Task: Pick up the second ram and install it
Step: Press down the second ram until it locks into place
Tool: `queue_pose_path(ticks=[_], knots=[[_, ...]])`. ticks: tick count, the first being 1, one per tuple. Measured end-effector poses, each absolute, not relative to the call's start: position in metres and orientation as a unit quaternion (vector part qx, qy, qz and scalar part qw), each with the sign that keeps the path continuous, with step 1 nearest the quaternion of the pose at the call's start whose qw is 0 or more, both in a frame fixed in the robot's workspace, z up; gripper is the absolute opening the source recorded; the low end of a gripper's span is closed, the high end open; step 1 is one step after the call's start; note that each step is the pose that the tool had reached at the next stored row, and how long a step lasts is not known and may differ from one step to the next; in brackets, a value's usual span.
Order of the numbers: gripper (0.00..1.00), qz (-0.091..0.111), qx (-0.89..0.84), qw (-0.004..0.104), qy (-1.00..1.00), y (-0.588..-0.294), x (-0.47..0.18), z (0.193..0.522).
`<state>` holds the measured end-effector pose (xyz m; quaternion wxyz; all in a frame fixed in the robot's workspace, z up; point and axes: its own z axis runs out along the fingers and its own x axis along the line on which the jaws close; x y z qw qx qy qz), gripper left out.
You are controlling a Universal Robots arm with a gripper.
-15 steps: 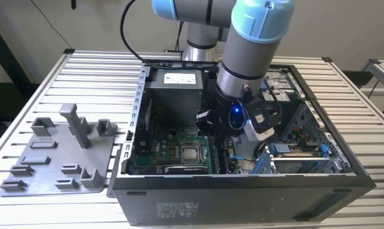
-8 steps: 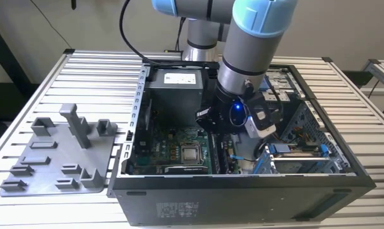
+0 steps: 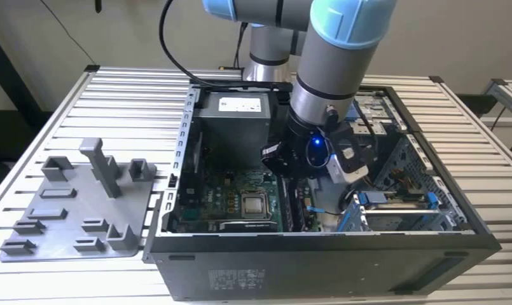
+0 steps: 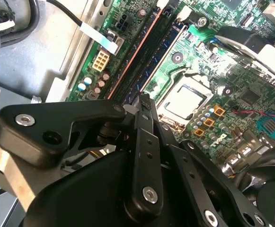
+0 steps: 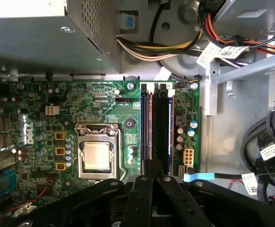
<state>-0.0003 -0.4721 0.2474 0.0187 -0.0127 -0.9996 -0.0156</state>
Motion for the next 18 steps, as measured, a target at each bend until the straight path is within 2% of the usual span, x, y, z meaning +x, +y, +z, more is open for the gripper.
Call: queue_pose_path(ticks=[18], knots=[[0.11, -0.015, 0.024, 0.019, -0.999, -0.4722, -0.0006, 0.2491]])
